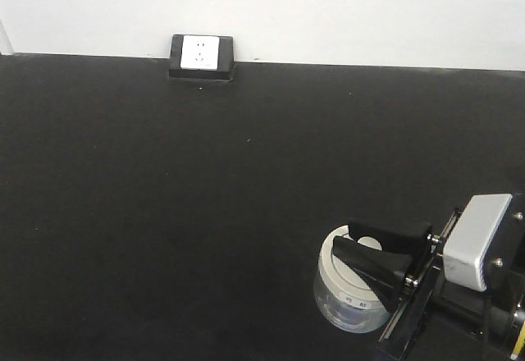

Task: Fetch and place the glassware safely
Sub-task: 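Carry the jar with the right gripper over the black benchtop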

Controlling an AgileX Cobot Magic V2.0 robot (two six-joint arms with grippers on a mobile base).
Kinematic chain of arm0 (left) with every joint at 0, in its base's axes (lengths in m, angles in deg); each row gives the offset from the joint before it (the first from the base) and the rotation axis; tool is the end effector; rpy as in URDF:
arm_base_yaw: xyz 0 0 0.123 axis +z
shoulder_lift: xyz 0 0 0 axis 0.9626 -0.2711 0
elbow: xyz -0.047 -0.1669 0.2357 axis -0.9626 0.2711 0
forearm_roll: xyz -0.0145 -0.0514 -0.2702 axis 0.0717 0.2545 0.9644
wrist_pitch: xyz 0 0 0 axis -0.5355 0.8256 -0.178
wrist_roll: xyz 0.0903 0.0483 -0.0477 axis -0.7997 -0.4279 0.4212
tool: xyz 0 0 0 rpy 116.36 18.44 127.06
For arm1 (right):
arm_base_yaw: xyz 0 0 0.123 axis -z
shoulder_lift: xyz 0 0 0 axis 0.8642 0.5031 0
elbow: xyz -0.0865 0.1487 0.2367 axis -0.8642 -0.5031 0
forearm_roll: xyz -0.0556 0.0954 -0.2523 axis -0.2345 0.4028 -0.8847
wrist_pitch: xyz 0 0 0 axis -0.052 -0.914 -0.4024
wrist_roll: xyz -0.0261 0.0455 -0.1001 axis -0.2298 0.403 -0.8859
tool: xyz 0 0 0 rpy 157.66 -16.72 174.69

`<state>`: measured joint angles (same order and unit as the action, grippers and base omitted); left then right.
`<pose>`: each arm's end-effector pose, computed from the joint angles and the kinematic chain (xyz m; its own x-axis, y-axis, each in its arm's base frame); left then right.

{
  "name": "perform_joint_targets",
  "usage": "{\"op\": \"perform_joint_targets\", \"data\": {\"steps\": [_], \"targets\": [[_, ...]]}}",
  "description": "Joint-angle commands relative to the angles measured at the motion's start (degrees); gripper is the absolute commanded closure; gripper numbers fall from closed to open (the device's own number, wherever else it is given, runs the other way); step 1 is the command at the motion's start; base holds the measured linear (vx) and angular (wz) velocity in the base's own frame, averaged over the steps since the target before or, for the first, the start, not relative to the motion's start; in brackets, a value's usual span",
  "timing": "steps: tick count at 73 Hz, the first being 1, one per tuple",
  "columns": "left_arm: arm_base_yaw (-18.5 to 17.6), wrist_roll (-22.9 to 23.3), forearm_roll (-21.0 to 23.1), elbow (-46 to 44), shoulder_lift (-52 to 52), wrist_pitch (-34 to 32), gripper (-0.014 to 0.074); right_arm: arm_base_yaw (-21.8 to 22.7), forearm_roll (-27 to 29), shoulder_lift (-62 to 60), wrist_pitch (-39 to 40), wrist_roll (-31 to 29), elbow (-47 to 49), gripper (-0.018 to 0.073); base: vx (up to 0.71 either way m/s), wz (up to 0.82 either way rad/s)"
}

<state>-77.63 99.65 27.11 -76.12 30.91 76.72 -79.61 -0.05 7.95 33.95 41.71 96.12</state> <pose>0.1169 -0.0065 0.2663 0.0159 -0.0625 -0.9979 0.0568 0.9965 -0.0615 0.1772 0.1221 0.2444 -0.1139 -0.1157 -0.9867 -0.7571 0.6532 0.0108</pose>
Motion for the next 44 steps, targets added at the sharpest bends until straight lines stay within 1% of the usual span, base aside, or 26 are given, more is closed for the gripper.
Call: {"op": "perform_joint_targets", "data": {"steps": [1, 44], "targets": [[-0.4, 0.4, 0.3, -1.5, -0.8, -4.2, 0.0603, 0.1, 2.5, -0.5, 3.7, -0.5, 1.7, 0.056, 0.0, 0.0], [-0.4, 0.4, 0.3, -1.5, -0.6, -4.2, 0.0603, 0.1, 2.1, -0.4, 3.8, -0.5, 1.5, 0.056, 0.0, 0.0]]}}
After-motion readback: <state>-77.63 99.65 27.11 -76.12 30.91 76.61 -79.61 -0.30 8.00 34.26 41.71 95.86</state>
